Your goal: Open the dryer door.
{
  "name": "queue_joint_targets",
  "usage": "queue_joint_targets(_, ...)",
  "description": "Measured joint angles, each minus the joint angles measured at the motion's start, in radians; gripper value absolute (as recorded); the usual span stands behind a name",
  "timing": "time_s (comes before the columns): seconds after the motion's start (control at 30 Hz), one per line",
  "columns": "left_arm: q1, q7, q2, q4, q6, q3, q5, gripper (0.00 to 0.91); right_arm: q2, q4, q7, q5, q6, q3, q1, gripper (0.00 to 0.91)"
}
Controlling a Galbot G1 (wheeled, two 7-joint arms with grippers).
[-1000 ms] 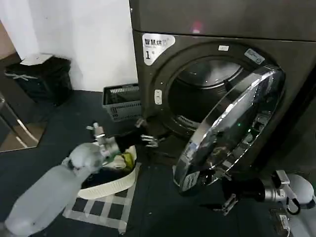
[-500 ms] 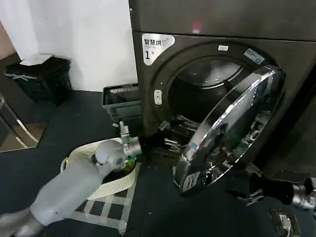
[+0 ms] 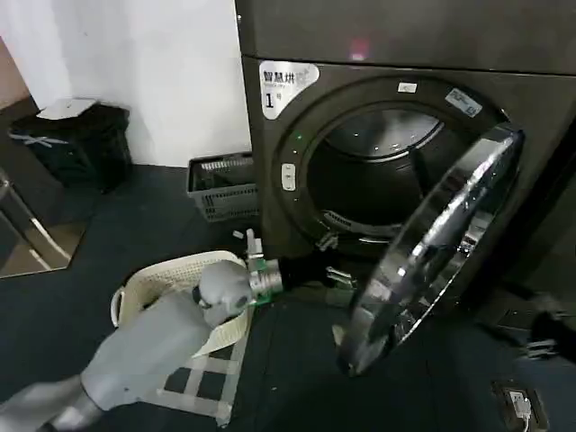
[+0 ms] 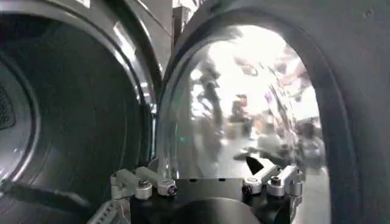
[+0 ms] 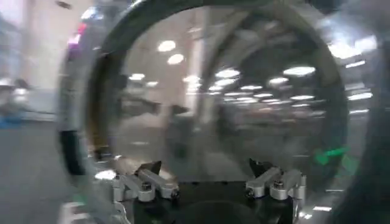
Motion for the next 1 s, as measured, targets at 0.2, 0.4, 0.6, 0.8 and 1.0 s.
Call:
queue_joint_targets(0.2, 0.004, 0.0, -0.012, -0.014, -0.002, 0.032, 0.009, 0.907, 0.015, -0.023, 0.186, 0.003, 0.028, 0.154, -0.036, 0.907)
queue_joint_targets(0.4, -0.001, -0.003, -0.033, -0.019, -0.005, 0.069, 0.018, 0.907, 0.023, -0.008, 0.397, 0.016, -0.001, 0.274, -0.077, 0.907)
queue_joint_targets(0.6, -0.016, -0.006, -0.069, 0.005, -0.009, 0.104, 0.023, 0.907, 0.014, 0.023, 0.656, 0.012, -0.081, 0.373, -0.123, 0.907)
queue_joint_targets(0.8, -0.037, -0.008, -0.115, 0.038, -0.016, 0.14, 0.041, 0.907, -0.025, 0.05, 0.882, -0.039, -0.083, 0.464, -0.166, 0.907)
queue_joint_targets(1.0, -0.051, -0.008, -0.161, 0.067, -0.018, 0.168, 0.042, 0.907, -0.06, 0.067, 1.076, -0.131, -0.088, 0.541, -0.205, 0.907)
